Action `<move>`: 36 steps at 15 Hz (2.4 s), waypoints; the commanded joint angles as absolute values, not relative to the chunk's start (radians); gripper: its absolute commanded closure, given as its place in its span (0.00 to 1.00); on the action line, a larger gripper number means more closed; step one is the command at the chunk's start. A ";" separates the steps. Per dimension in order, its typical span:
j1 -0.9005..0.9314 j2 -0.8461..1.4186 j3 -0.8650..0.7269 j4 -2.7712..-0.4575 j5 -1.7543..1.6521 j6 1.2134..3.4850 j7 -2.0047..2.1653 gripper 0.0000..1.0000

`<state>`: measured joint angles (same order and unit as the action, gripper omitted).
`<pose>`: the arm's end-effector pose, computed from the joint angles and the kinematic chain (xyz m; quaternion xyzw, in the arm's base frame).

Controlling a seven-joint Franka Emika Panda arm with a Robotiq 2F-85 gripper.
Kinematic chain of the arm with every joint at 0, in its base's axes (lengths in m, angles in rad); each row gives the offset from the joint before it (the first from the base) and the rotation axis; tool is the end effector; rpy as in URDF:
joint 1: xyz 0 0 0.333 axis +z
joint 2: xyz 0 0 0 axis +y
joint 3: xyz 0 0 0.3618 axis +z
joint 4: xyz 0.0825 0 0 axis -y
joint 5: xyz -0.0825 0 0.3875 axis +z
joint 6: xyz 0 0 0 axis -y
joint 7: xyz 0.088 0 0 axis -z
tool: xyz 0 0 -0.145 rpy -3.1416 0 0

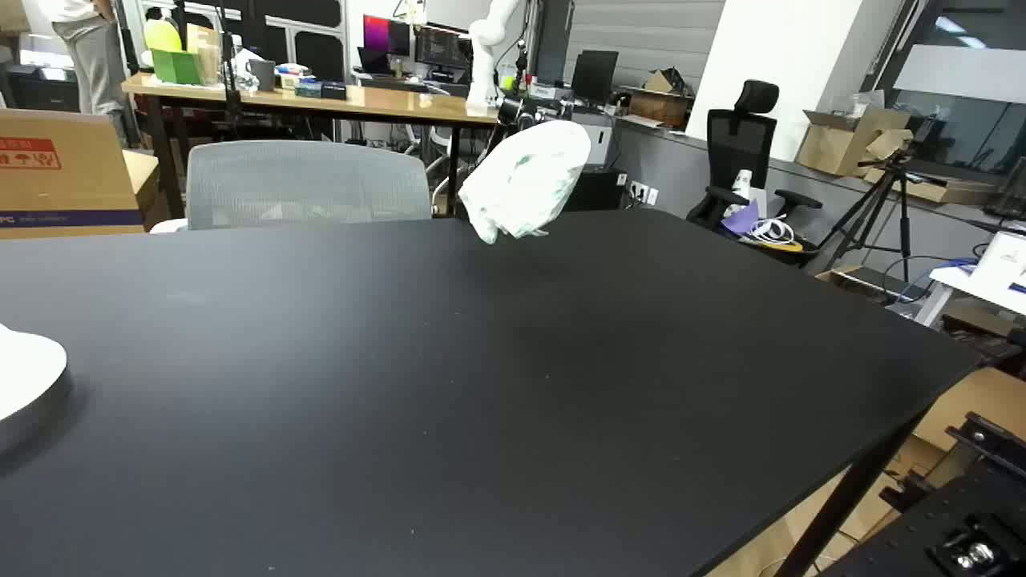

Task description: Unhang the cloth on the stand and place it on the table

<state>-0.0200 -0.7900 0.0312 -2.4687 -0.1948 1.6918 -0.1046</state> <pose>0.2854 -0.0205 0.5457 0.9921 0.0641 0.0007 0.1078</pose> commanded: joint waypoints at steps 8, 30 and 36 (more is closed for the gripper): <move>-0.002 -0.791 0.019 -2.466 -0.203 1.690 -0.095 0.00; -0.014 -0.250 -0.084 -2.333 -0.136 2.307 -0.179 0.00; -0.002 -0.061 -0.065 -2.216 -0.032 2.312 -0.237 0.00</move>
